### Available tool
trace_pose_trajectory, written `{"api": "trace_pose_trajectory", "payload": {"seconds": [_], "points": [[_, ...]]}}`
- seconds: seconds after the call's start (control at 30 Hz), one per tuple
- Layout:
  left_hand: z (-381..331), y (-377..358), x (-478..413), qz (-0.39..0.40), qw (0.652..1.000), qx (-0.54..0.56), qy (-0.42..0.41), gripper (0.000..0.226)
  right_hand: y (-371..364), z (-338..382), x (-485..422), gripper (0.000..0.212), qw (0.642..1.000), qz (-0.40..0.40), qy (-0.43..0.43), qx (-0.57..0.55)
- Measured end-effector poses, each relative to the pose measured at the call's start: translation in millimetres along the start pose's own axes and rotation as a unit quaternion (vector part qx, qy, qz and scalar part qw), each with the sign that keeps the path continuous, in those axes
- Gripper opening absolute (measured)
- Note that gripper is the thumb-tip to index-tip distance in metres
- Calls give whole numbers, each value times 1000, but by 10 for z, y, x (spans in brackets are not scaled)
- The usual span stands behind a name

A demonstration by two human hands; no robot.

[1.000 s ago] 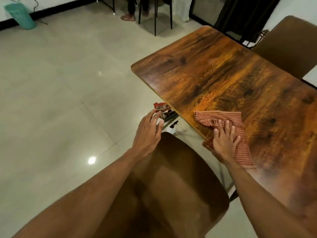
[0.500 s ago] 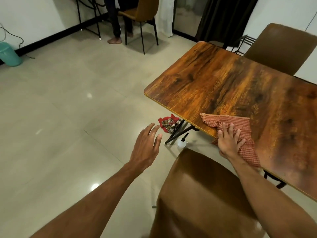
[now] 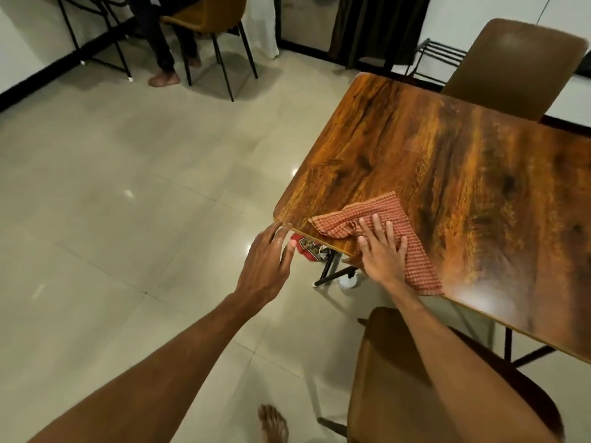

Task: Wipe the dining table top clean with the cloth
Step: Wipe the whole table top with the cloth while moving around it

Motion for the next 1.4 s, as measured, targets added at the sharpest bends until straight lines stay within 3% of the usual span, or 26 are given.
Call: {"api": "trace_pose_trajectory", "payload": {"seconds": [0.1, 0.17, 0.37, 0.47, 0.53, 0.63, 0.7, 0.73, 0.9, 1.1, 1.27, 1.4], "points": [[57, 214, -159, 13, 1000, 16, 1, 54, 61, -230, -75, 55, 991, -13, -119, -53], [117, 354, -264, 15, 1000, 19, 5, 57, 74, -12, -111, 57, 985, -7, -161, -54], [255, 526, -667, 25, 998, 37, -36, 47, -32, 1664, -284, 63, 999, -25, 31, 25], [290, 540, -952, 42, 997, 58, -40, 46, 52, 1645, -437, 57, 997, -12, 65, 31], [296, 554, -1133, 63, 995, 64, -54, 49, 136, 1330, -450, 55, 999, -15, 26, 29], [280, 611, -1383, 90, 992, 72, -59, 56, 251, 863, -433, 56, 992, 9, -128, 0], [272, 659, -1569, 99, 991, 71, -59, 58, 306, 887, -511, 57, 975, 39, -217, -21], [254, 676, -1657, 104, 990, 71, -60, 58, 321, 1013, -569, 56, 974, 53, -220, -20], [51, 591, -2109, 149, 985, 54, -74, 54, 285, 1471, -861, 57, 997, 29, -49, 47], [-138, 305, -2675, 149, 986, 33, -72, 51, 470, 816, -1459, 58, 989, 28, -141, 18], [-291, -35, -3051, 135, 989, 48, -36, 52, 448, 1055, -2111, 62, 998, -11, 42, 41], [-412, -247, -3427, 109, 994, 29, -14, 54, 629, 479, -2742, 58, 999, -24, 0, 36]]}}
Point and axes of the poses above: each hand's wrist, its own x-axis away from the middle knuckle, its own y-axis out of the back of the hand, z = x × y, the point moved 1 cm from there along -x, towards the middle knuckle, and after that the axes turned 14 degrees about x, right-handed, at the moved point
